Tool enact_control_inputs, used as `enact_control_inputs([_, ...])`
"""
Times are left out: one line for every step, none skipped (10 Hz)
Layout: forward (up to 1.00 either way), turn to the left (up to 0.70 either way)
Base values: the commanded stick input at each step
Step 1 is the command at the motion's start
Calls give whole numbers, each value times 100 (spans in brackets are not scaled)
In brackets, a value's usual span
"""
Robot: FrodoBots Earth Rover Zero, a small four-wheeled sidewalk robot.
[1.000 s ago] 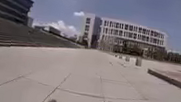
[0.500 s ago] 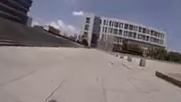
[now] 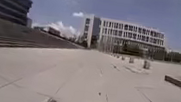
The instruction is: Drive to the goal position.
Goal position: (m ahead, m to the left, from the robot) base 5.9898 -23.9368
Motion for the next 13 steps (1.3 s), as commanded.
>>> enact_control_inputs([100,0])
enact_control_inputs([100,0])
enact_control_inputs([100,0])
enact_control_inputs([100,0])
enact_control_inputs([100,0])
enact_control_inputs([100,0])
enact_control_inputs([100,0])
enact_control_inputs([100,0])
enact_control_inputs([100,0])
enact_control_inputs([100,0])
enact_control_inputs([100,0])
enact_control_inputs([100,0])
enact_control_inputs([100,0])
